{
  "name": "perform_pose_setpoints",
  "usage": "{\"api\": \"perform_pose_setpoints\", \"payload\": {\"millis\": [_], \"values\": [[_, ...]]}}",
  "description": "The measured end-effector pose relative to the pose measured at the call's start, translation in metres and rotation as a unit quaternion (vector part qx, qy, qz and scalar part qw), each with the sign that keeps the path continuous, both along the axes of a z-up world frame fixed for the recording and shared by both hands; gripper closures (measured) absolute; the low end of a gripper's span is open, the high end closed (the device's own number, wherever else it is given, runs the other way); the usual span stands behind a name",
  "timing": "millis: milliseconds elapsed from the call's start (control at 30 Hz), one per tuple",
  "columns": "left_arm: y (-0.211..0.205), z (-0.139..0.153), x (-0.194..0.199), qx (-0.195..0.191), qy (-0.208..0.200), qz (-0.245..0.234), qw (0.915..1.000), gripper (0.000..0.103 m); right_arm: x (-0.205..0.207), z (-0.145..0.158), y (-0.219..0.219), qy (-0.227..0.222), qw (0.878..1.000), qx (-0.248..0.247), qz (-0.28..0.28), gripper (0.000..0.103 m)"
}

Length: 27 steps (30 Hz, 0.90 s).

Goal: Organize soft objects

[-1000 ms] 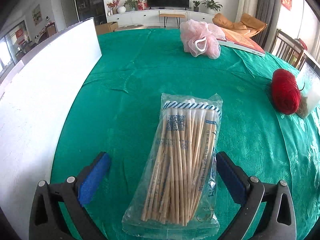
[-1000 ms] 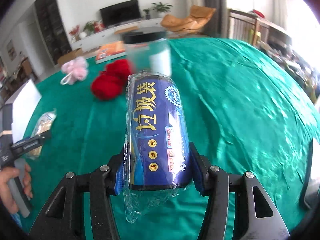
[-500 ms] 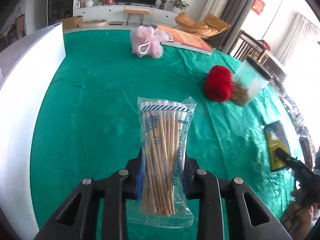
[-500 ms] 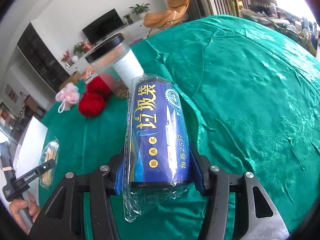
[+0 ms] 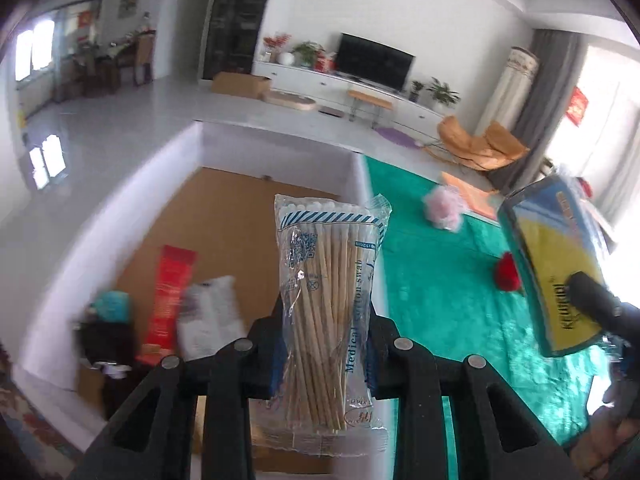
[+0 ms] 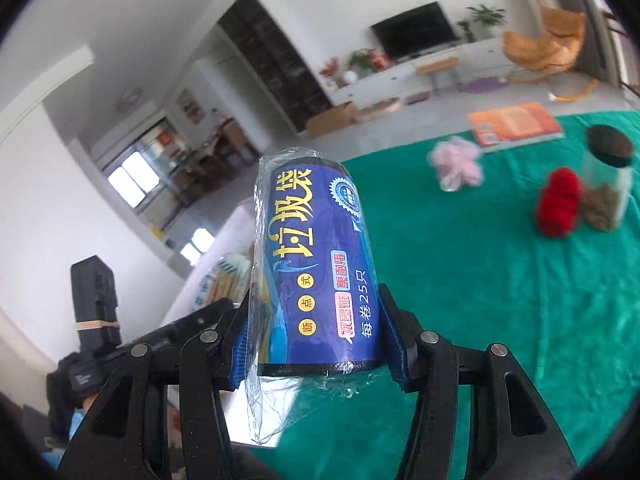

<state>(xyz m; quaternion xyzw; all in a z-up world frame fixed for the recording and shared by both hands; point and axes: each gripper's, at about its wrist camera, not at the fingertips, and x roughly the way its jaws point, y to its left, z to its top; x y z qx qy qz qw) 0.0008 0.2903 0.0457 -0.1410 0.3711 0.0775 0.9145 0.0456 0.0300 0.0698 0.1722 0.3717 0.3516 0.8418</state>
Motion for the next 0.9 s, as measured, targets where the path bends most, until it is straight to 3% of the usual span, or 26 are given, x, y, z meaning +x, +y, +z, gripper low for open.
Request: {"api": "perform_pose_setpoints", "payload": {"millis": [33,67,133,267,367,467,567,700,767,900], "values": [[0.014,-0.005,-0.004,0.023,0.013,0.026,0.9993,0.059,-0.001,0.000,0.025,0.008,1.000,0.010,0.023,0.044],[0.025,-0.011,-0.006,0.040,0.032,0.048,0.9975,0.026,-0.001,-0.002,0.048,0.015,0.999,0.014,0.045,0.041],[0.040,-0.021,-0.014,0.054,0.038,0.081,0.9945,0.000,0.000,-0.009,0.082,0.023,0.996,0.003,0.087,0.027],[0.032,-0.026,-0.024,0.059,0.005,0.085,0.9946,0.000,0.000,-0.028,0.067,0.017,0.998,-0.015,0.065,0.027],[-0.002,-0.027,-0.012,0.040,0.003,0.029,0.9988,0.000,0.007,-0.053,0.016,0.003,0.997,-0.080,-0.009,0.027],[-0.059,-0.017,-0.005,0.021,-0.018,-0.054,0.9982,0.000,0.008,-0.089,-0.049,-0.005,0.979,-0.178,-0.096,0.027],[-0.131,-0.022,0.006,0.013,-0.011,-0.147,0.9889,0.000,0.003,-0.127,-0.117,0.019,0.951,-0.253,-0.175,0.027],[-0.221,-0.063,0.028,0.031,0.040,-0.237,0.9701,0.000,-0.018,-0.154,-0.184,0.049,0.930,-0.278,-0.235,0.027],[-0.253,-0.092,0.042,0.051,0.068,-0.257,0.9628,0.000,-0.016,-0.154,-0.201,0.074,0.925,-0.277,-0.250,0.027],[-0.282,-0.132,0.074,0.081,0.096,-0.246,0.9612,0.000,-0.011,-0.152,-0.206,0.067,0.913,-0.298,-0.269,0.027]]}}
